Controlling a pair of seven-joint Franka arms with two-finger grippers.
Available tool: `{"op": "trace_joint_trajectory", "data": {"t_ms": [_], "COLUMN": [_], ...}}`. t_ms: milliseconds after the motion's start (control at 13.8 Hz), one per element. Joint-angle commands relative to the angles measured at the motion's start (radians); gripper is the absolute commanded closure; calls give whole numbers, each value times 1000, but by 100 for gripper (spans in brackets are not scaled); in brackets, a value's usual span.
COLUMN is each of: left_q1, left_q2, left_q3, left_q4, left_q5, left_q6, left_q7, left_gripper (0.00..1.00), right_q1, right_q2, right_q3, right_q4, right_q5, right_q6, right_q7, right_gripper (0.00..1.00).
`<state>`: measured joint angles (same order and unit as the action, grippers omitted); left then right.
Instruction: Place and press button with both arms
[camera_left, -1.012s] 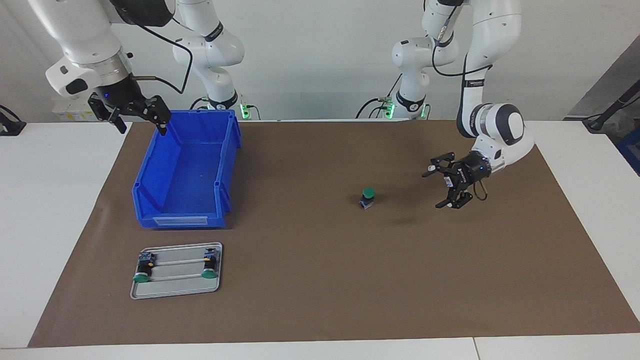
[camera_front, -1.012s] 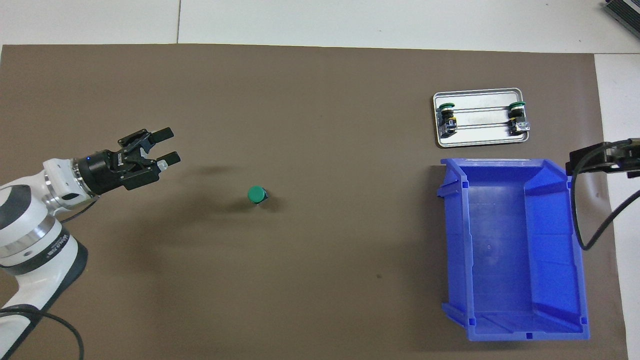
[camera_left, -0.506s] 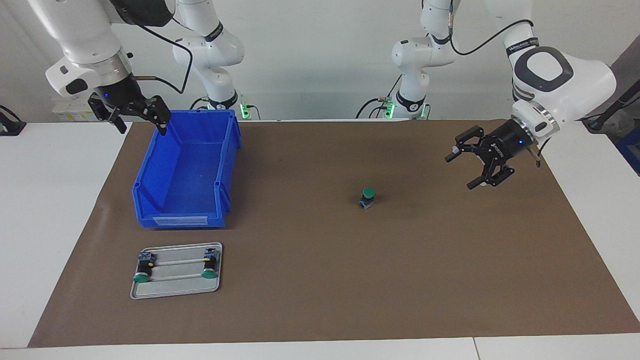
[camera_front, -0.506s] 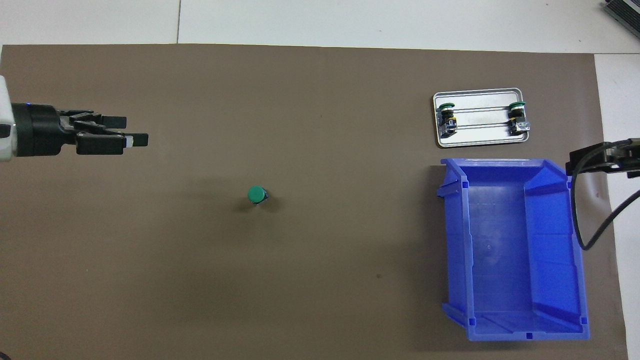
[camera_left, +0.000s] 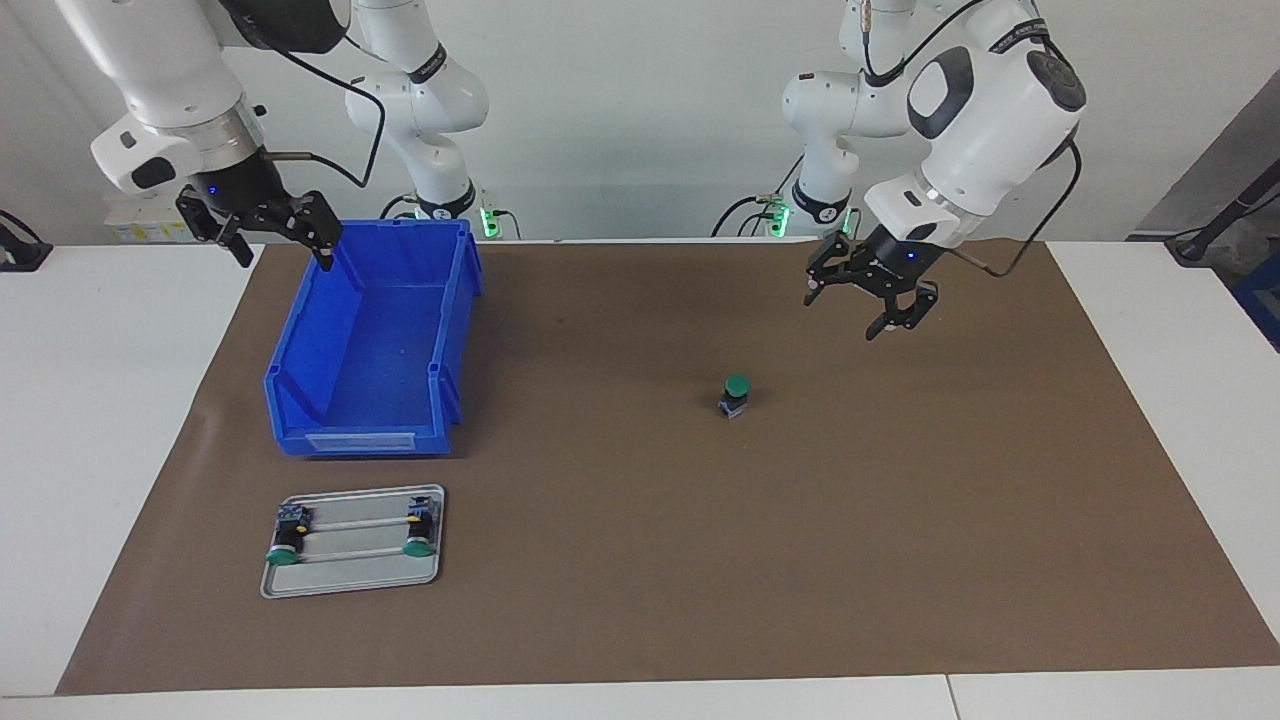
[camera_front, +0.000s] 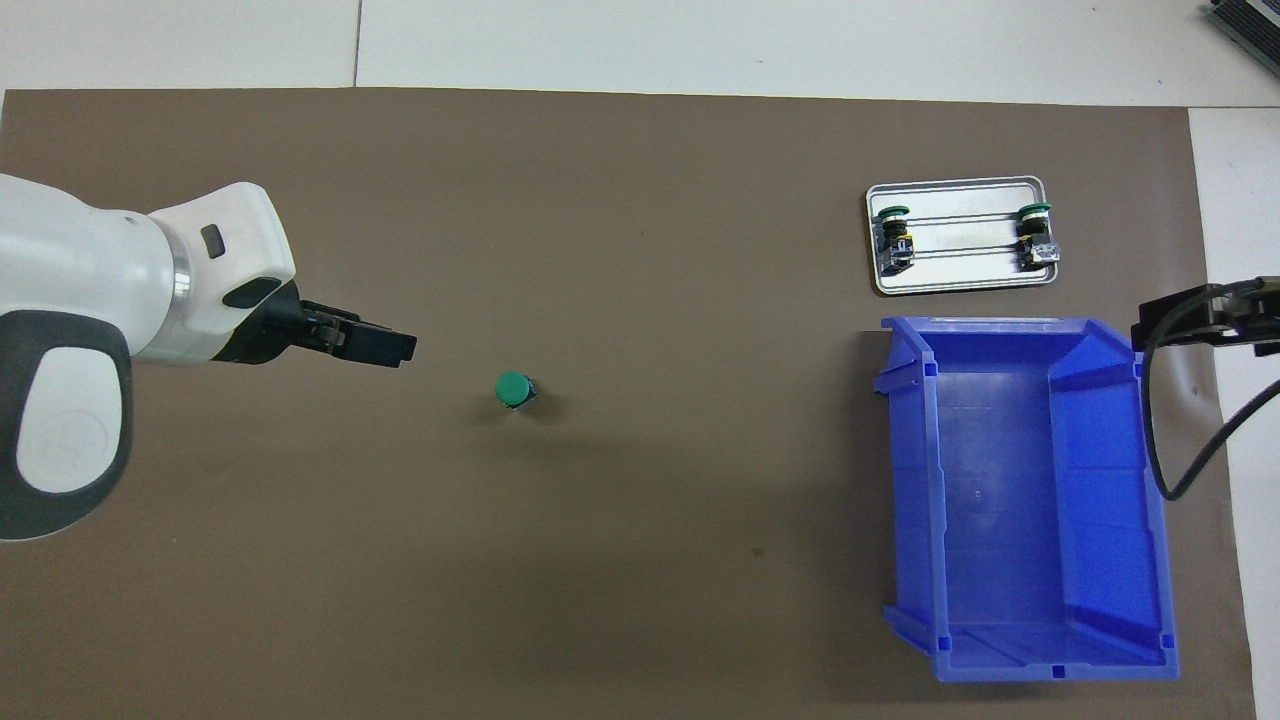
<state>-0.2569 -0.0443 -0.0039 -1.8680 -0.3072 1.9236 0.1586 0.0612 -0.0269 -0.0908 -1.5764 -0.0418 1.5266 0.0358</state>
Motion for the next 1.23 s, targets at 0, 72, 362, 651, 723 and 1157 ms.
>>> {"op": "trace_joint_trajectory", "data": {"t_ms": [0,72,362,651,723,1157], "left_q1": [-80,-111,-182,-240,-242,-271], "left_q2": [-45,-55,-34,73,70,63], "left_q3": [13,13,7,5,5,5], "left_q4": [-52,-80,-103,-140,-169,-241], "left_q5": [161,224,275,275,275,275], "left_q6": [-8,1,77,254,296,351], "left_q7": [-212,-287,-508,-704,-712,-700], "left_gripper": [0,0,35,94,100,100], "right_q1": [-4,-4,-4,-4,-4,-4], "right_q2": [-7,-7,-7,-7,-7,-7], "right_q3": [5,5,5,5,5,5], "right_q4": [-7,-7,-7,-7,-7,-7], "right_q5": [11,11,11,11,11,11], "right_q6": [-13,-13,-13,-11,-11,-13], "right_q7": [12,12,13,12,12,13], "right_gripper": [0,0,0,0,0,0]}}
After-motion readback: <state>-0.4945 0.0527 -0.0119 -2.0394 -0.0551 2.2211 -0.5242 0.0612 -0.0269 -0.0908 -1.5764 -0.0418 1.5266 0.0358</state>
